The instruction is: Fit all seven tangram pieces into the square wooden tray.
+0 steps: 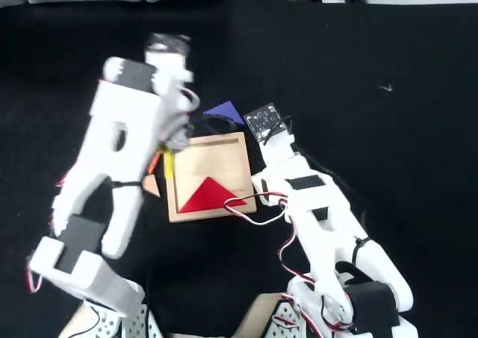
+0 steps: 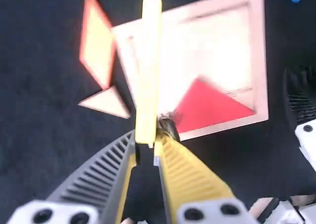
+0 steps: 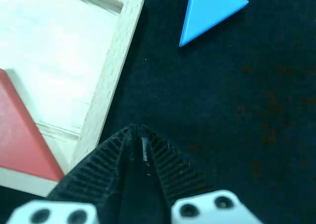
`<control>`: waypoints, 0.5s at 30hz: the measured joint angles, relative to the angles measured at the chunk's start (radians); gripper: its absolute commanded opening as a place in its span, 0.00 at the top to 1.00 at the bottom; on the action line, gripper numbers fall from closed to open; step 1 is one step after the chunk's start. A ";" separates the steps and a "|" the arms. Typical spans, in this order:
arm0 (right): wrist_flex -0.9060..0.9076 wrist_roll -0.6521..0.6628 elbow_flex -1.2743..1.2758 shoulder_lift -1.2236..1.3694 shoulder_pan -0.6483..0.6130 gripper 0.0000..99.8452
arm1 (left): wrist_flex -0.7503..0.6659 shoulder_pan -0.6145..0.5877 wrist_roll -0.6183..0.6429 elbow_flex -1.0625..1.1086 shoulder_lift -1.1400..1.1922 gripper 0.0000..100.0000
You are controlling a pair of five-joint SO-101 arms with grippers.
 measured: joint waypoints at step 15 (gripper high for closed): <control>-0.002 0.000 0.000 0.000 0.000 0.99 | -0.127 -0.006 0.203 0.026 0.233 0.97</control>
